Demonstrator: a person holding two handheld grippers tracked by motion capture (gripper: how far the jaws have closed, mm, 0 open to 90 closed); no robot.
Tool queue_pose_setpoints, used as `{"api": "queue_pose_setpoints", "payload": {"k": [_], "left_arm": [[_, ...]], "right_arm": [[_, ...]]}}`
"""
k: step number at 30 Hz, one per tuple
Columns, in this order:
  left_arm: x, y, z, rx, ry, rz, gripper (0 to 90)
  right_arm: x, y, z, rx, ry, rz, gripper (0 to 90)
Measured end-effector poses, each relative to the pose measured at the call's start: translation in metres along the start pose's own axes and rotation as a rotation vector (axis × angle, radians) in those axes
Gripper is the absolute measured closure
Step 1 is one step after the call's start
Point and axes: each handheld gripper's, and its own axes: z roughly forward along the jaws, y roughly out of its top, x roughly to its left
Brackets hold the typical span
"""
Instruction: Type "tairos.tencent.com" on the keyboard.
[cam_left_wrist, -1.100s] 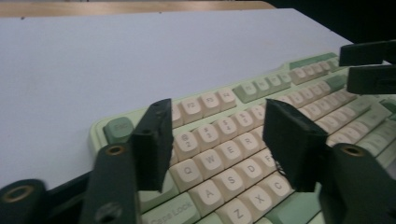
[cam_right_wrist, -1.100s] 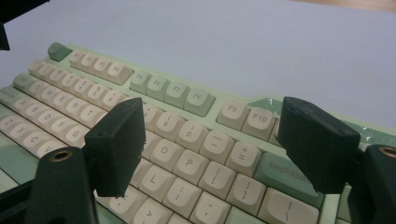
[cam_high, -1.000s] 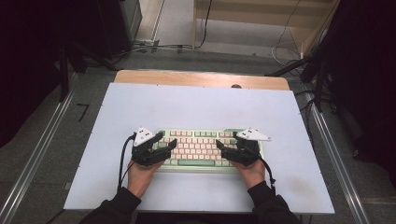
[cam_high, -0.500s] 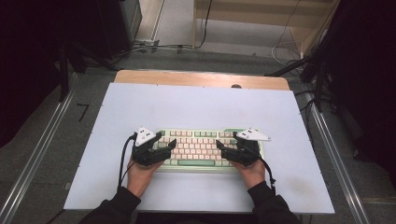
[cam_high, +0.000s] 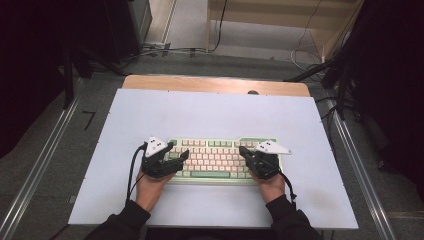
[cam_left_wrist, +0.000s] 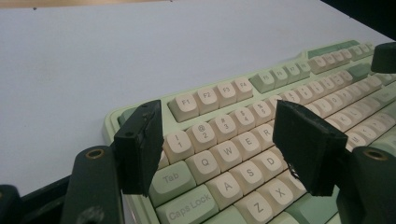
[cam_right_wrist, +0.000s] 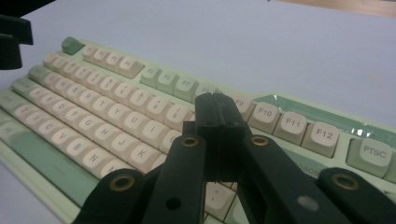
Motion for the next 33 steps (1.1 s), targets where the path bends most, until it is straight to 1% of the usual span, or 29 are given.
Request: {"api": "queue_pose_setpoints", "payload": {"k": [4,7,10,14,22,26,33], "left_arm": [[0.001,0.000,0.000,0.001,-0.001,0.000,34.8],[0.000,0.000,0.000,0.001,-0.001,-0.002,35.5],[0.000,0.000,0.000,0.002,-0.001,-0.002,35.6],[0.000,0.000,0.000,0.002,-0.001,-0.002,35.6],[0.001,-0.001,0.000,0.009,0.003,0.002,35.8],[0.001,-0.002,0.001,0.008,0.002,-0.002,35.9],[0.002,-0.002,0.001,0.007,0.000,-0.004,36.6]], "right_arm": [[0.002,-0.003,-0.009,-0.007,0.015,-0.009,87.4],[0.003,-0.005,-0.014,-0.014,0.024,-0.007,87.4],[0.004,-0.007,-0.016,-0.007,0.035,-0.005,87.4],[0.006,-0.011,-0.019,0.010,0.057,-0.017,87.4],[0.010,-0.018,-0.015,0.040,0.073,-0.020,87.4],[0.011,-0.019,-0.013,0.046,0.078,-0.030,87.3],[0.016,-0.023,-0.008,0.076,0.092,-0.043,87.3]]}}
